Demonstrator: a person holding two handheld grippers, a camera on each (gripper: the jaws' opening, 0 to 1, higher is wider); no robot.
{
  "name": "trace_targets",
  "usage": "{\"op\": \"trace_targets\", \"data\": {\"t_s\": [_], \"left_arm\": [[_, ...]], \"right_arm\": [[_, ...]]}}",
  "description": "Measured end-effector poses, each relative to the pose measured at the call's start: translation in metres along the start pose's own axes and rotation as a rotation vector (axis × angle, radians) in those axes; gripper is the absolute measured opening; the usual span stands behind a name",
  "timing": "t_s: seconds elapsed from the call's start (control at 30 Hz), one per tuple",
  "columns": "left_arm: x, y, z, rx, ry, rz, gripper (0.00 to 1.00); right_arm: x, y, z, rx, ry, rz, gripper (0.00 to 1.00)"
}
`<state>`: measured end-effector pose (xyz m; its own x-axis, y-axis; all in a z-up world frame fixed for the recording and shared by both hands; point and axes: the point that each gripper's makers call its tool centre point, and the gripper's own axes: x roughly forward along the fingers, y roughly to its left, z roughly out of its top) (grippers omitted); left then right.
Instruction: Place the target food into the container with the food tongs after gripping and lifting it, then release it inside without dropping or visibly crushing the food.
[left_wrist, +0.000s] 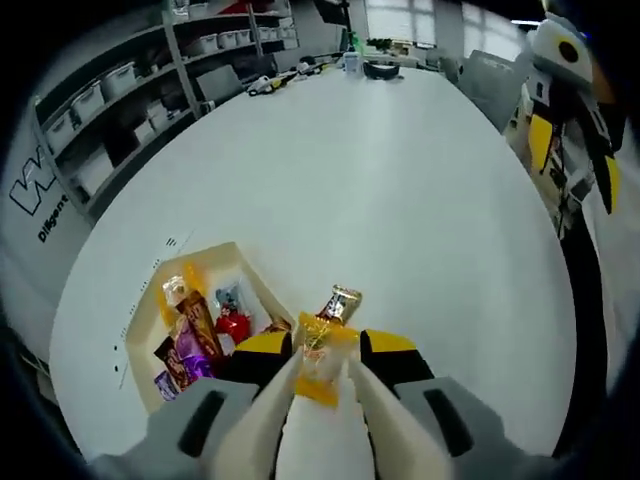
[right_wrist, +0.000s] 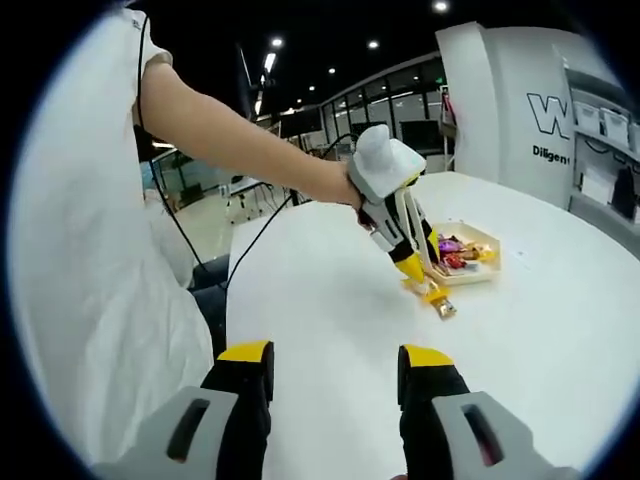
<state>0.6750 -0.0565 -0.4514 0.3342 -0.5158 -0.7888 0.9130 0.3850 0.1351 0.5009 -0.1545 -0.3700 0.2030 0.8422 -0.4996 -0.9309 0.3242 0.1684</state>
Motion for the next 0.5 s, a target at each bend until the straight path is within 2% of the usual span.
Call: {"op": "trace_targets", "data": {"t_s": [0.03, 0.2, 0.5], "left_arm": [[0.001, 0.000, -0.002, 0.024, 0.008, 0.002, 0.24], [0.005, -0.002, -0.005, 0.037, 0.020, -0.008, 0.24], [0.012, 0.001, -0.012, 0.037, 0.042, -0.014, 0.24]], "right_arm": [[0.000, 0.000, 0.000, 0.002, -0.001, -0.001, 0.46], [-0.001, -0.002, -0.002, 0.007, 0.001, -0.007, 0.46], [-0.003, -0.004, -0.002, 0.014, 0.002, -0.011, 0.46]]}}
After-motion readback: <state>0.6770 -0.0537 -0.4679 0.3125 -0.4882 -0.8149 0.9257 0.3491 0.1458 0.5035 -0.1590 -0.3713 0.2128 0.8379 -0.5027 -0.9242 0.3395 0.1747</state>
